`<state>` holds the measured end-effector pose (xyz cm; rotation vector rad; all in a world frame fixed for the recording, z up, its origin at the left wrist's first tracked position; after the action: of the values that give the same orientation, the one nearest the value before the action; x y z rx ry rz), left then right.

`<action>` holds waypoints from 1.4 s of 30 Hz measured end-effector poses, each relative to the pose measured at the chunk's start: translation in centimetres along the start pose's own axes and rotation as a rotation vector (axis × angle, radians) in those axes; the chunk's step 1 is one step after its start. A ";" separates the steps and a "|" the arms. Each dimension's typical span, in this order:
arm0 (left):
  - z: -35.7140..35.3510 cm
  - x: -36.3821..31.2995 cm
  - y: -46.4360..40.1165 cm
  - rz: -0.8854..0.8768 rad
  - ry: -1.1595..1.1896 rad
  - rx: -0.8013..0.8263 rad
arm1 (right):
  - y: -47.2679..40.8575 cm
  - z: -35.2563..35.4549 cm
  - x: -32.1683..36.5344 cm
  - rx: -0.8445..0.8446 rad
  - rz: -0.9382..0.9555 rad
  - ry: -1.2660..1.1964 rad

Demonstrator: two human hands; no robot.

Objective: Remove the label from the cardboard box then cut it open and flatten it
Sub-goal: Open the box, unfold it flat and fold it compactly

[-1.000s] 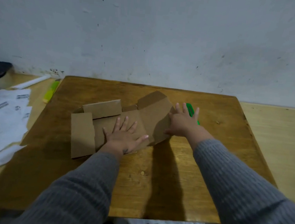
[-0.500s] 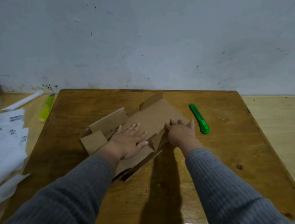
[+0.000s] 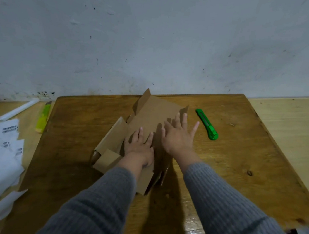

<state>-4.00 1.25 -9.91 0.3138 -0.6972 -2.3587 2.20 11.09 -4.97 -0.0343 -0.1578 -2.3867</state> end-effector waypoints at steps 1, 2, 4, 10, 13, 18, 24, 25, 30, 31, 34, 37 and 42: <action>0.1 -0.2 0.1 0.017 0.013 0.008 | 0.7 0.1 -0.3 -0.029 0.004 0.008; 0.2 -0.3 0.2 0.035 0.028 0.013 | 1.3 0.1 -0.4 -0.056 0.015 0.025; 0.4 -0.6 0.5 0.065 0.051 0.018 | 2.2 0.1 -0.7 -0.060 0.029 0.046; 0.8 -0.6 2.6 -0.009 -0.038 -0.048 | 3.1 -0.9 -3.6 0.051 0.018 0.241; 0.1 0.2 3.9 -0.077 -0.068 -0.059 | 3.0 -1.3 -4.9 0.108 0.010 0.345; -2.6 1.4 4.4 -0.067 -0.077 -0.054 | 4.9 -1.3 -1.8 0.018 0.112 0.472; -3.0 1.4 4.1 -0.051 -0.061 -0.088 | 7.5 -2.0 0.2 0.233 0.088 0.453; -3.1 1.4 4.1 -0.047 -0.052 -0.094 | 7.7 -2.1 -0.2 0.260 0.077 0.448; -3.1 1.7 4.4 -0.063 -0.026 -0.136 | 9.1 -4.5 -2.0 0.326 0.049 0.378; -3.0 1.9 4.5 -0.073 -0.030 -0.135 | 9.4 -5.0 -2.4 0.343 0.041 0.350; -2.9 2.6 5.0 -0.105 -0.079 -0.133 | 9.4 -5.9 -3.2 0.369 0.028 0.267; -2.9 3.3 6.0 -0.104 -0.116 -0.146 | 9.1 -5.7 -3.4 0.352 0.045 0.269; -3.5 4.0 8.3 -0.074 -0.110 -0.221 | 8.6 -4.1 -4.3 0.251 0.068 0.303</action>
<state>-1.39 -8.08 -8.36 0.1153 -0.4755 -2.5110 11.23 7.27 -8.47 0.4303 -0.3048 -2.2555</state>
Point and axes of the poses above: each hand's wrist, its own y-axis away from the middle knuckle, its own z-axis out of the back of the hand, x = y × z, the point moved 7 cm from there along -y, towards the middle knuckle, and after that the axes turned 3 degrees about -x, right-handed, at the moved point
